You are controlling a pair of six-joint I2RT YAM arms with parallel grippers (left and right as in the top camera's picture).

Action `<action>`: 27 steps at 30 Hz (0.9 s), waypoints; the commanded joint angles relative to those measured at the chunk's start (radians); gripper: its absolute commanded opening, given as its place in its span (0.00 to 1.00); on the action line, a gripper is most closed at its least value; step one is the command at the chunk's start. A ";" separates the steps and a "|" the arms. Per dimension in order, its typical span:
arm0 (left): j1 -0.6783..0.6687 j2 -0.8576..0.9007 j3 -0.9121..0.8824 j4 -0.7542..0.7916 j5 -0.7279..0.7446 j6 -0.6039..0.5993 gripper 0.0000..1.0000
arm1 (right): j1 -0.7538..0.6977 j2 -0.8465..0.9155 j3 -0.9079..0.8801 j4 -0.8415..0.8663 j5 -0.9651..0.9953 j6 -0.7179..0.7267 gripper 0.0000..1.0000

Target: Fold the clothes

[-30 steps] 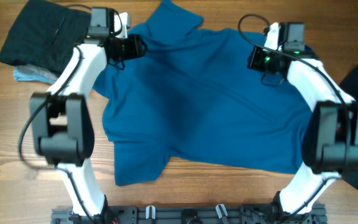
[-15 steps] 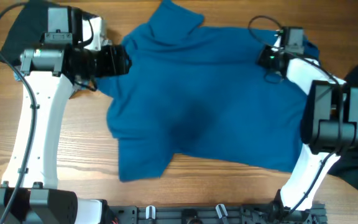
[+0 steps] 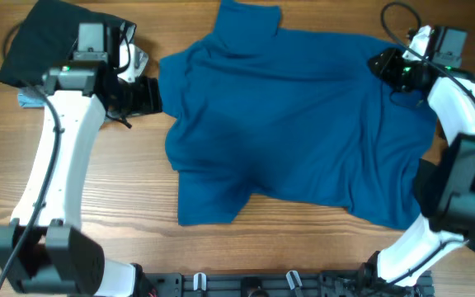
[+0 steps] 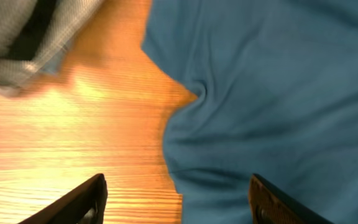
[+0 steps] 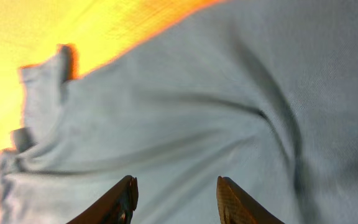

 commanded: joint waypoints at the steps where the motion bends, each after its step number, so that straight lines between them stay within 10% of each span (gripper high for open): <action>1: -0.005 0.078 -0.125 0.074 0.120 0.006 0.59 | 0.000 -0.087 0.010 -0.088 -0.028 -0.032 0.45; 4: -0.021 0.138 -0.222 0.138 0.145 0.006 0.26 | 0.000 -0.095 0.010 -0.163 -0.028 -0.037 0.45; 12: -0.050 0.298 -0.362 0.381 0.103 -0.050 0.05 | 0.000 -0.095 0.009 -0.294 0.023 -0.084 0.45; 18: 0.064 0.372 -0.362 0.335 -0.206 -0.274 0.04 | 0.000 -0.090 0.005 -0.437 0.132 -0.079 0.49; 27: 0.279 0.355 -0.335 0.344 -0.110 -0.204 0.04 | -0.001 0.001 0.004 -0.573 0.271 0.043 0.51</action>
